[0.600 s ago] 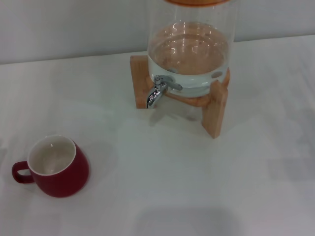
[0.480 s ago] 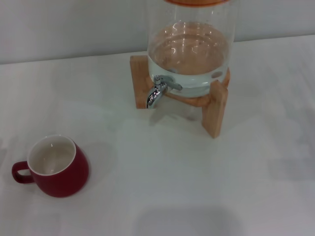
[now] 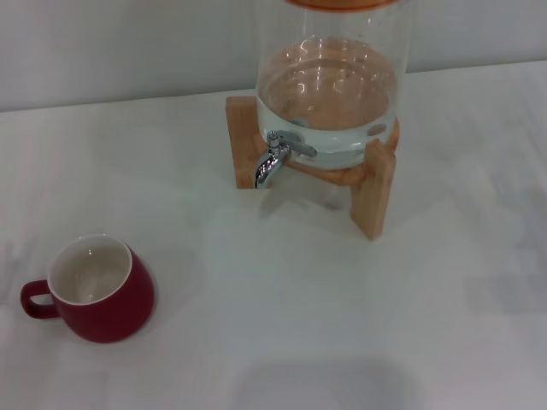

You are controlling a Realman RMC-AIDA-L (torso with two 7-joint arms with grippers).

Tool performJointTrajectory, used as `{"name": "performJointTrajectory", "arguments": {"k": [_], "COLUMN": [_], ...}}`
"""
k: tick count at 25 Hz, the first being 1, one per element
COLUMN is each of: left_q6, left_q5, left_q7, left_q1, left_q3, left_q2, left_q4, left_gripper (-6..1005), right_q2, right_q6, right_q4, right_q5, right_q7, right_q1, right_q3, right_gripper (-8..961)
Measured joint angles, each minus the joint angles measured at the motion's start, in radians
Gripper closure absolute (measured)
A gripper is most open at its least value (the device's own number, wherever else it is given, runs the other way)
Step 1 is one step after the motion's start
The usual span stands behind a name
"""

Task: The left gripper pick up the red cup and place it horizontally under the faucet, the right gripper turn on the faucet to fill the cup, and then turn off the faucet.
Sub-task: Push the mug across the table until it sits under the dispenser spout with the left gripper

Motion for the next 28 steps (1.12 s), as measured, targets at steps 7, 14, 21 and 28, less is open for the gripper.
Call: {"name": "performJointTrajectory", "arguments": {"k": [7,14,21,28], "left_q6": [-0.006,-0.029,-0.046,-0.056], "left_q5": [0.067,0.101,0.138,0.167], "left_q7": [0.000,0.000,0.000,0.000], "left_q1": [0.037,0.091,0.136,0.189], "left_q3": [0.000,0.000,0.000,0.000], "left_q2": [-0.004,0.000,-0.001,-0.001], "left_q4": [-0.045,-0.065,-0.065,-0.070], "left_gripper": [124,124,124,124], "right_q2": [-0.001,-0.001,-0.001,-0.001], "right_q6": [-0.002,-0.004,-0.027,-0.038], "right_q4": [0.001,-0.004,-0.004,0.000], "right_q5": [0.000,0.000,0.000,0.000], "right_q7": [0.000,0.000,0.000,-0.009], "right_q1": [0.008,0.023,0.039,0.052], "right_q3": [0.000,0.000,0.000,0.000], "right_gripper": [274,273,273,272]}}
